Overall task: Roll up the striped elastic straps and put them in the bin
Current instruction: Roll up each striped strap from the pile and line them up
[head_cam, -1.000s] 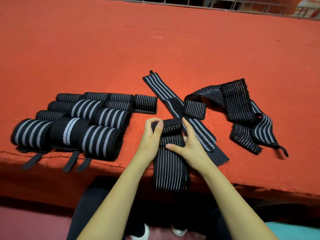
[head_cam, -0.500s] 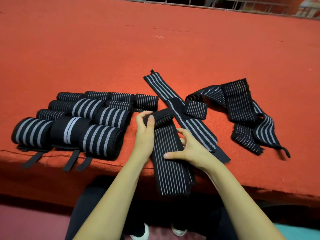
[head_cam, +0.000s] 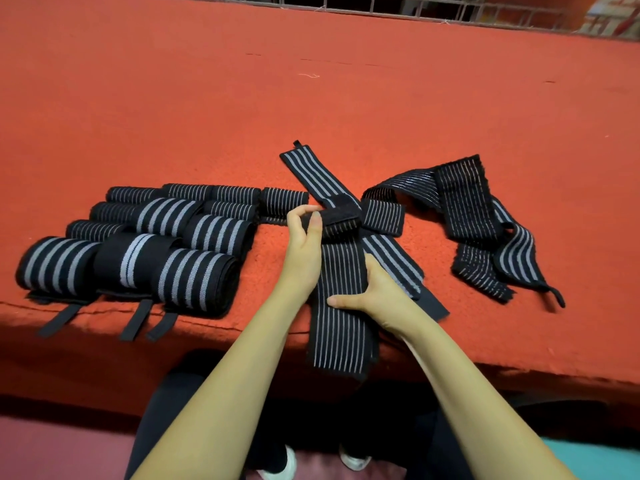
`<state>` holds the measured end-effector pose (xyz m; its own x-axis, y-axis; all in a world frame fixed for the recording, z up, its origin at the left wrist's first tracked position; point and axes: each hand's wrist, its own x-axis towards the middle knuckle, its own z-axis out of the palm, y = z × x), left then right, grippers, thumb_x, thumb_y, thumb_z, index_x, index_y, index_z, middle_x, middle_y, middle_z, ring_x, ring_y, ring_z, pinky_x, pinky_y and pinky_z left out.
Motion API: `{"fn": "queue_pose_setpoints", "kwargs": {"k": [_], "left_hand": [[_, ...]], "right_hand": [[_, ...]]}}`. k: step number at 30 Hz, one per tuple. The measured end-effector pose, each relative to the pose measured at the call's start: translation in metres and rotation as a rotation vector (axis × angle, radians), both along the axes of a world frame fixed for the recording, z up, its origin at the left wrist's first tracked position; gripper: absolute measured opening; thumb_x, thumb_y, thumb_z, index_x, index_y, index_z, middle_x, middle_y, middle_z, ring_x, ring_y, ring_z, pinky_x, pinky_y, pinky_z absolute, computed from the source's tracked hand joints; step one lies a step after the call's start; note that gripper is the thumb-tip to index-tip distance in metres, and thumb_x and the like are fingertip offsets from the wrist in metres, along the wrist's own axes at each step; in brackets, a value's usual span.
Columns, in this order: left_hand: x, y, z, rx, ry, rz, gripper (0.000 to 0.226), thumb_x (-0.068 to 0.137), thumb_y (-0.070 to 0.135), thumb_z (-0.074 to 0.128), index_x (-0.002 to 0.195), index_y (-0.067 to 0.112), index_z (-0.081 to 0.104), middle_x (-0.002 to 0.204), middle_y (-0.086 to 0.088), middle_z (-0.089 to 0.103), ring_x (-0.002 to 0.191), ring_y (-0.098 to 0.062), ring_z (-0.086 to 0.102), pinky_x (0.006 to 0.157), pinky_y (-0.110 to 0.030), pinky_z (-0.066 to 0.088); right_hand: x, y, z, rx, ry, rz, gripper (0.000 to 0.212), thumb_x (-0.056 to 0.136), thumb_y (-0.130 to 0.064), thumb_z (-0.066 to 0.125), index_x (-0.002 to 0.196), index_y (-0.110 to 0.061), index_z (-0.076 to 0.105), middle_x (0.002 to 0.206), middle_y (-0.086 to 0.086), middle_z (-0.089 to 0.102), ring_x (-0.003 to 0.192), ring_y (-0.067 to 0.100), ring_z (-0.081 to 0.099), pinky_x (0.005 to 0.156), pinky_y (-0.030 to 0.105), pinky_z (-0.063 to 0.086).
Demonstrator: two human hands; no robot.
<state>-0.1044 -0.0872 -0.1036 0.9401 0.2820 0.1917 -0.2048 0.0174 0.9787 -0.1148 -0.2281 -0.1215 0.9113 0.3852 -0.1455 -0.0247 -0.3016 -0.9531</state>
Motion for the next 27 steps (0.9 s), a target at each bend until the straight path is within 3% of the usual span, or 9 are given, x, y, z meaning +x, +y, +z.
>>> {"fn": "queue_pose_setpoints", "kwargs": {"k": [3,6,8,10,13,16,20,22,27], "left_hand": [[0.000,0.011,-0.002,0.039,-0.003,-0.004,0.013,0.105,0.018,0.034,0.115,0.017,0.042,0.102,0.009,0.052,0.081,0.015,0.053,0.076,-0.007,0.042],[-0.001,0.018,-0.006,0.057,0.007,-0.039,0.014,0.105,0.018,0.034,0.116,0.020,0.041,0.106,0.007,0.053,0.090,0.005,0.055,0.086,-0.017,0.044],[-0.002,0.019,-0.008,0.093,0.003,-0.062,0.014,0.104,0.017,0.035,0.116,0.022,0.042,0.109,0.005,0.054,0.097,-0.002,0.054,0.090,-0.022,0.043],[-0.004,0.020,-0.010,0.134,0.005,-0.105,0.014,0.104,0.017,0.036,0.116,0.022,0.043,0.110,0.005,0.054,0.099,-0.003,0.053,0.092,-0.022,0.042],[-0.011,0.022,-0.013,0.169,0.019,-0.234,0.013,0.104,0.017,0.038,0.112,0.024,0.044,0.110,0.003,0.054,0.098,-0.001,0.053,0.090,-0.017,0.041],[-0.017,0.023,-0.020,0.221,0.022,-0.299,0.013,0.097,0.025,0.046,0.107,0.033,0.046,0.115,-0.002,0.050,0.106,-0.008,0.049,0.098,-0.024,0.038],[-0.024,0.027,-0.025,0.197,0.032,-0.336,0.020,0.083,0.037,0.054,0.101,0.046,0.050,0.116,-0.009,0.049,0.108,-0.014,0.048,0.101,-0.035,0.038],[-0.024,0.027,-0.026,0.142,0.036,-0.341,0.021,0.080,0.040,0.056,0.100,0.046,0.053,0.117,-0.012,0.050,0.108,-0.013,0.049,0.100,-0.032,0.040],[-0.022,0.021,-0.023,0.039,0.138,-0.216,0.015,0.100,0.038,0.045,0.104,0.027,0.053,0.098,0.011,0.058,0.089,0.003,0.054,0.084,-0.019,0.040]], "right_hand": [[0.003,-0.002,-0.001,-0.047,0.028,0.046,0.054,0.076,-0.005,0.076,0.120,-0.015,0.047,0.113,0.000,0.065,0.099,0.009,0.065,0.085,0.023,0.052],[0.003,-0.004,-0.001,-0.090,0.031,0.083,0.044,0.078,-0.002,0.065,0.115,-0.017,0.047,0.111,0.005,0.063,0.092,0.011,0.065,0.081,0.026,0.054],[0.002,-0.005,-0.001,-0.070,0.036,0.096,0.038,0.083,-0.001,0.058,0.115,-0.016,0.044,0.116,0.000,0.060,0.092,0.005,0.061,0.081,0.016,0.050],[0.002,-0.006,0.000,0.030,0.084,0.080,0.029,0.092,0.000,0.050,0.112,-0.018,0.039,0.100,-0.014,0.052,0.081,-0.003,0.052,0.069,0.003,0.043],[0.003,-0.003,0.008,0.177,0.113,-0.042,0.014,0.096,-0.034,0.050,0.107,-0.025,0.049,0.077,-0.018,0.056,0.066,-0.002,0.052,0.060,0.018,0.041],[0.005,0.009,0.011,0.213,0.037,-0.138,0.050,0.082,-0.062,0.051,0.106,-0.018,0.057,0.089,0.002,0.064,0.078,0.013,0.061,0.068,0.028,0.048],[0.007,0.019,0.011,0.232,0.016,-0.203,0.046,0.096,-0.044,0.050,0.105,0.001,0.059,0.095,0.009,0.065,0.087,0.015,0.064,0.082,0.031,0.051],[0.007,0.021,0.010,0.245,0.036,-0.186,0.043,0.097,-0.039,0.051,0.107,0.002,0.057,0.096,0.010,0.064,0.088,0.020,0.063,0.086,0.038,0.051],[0.002,0.021,0.000,0.304,-0.057,-0.200,0.012,0.100,-0.022,0.048,0.098,-0.011,0.053,0.083,-0.003,0.061,0.075,0.001,0.060,0.073,0.019,0.048]]}}
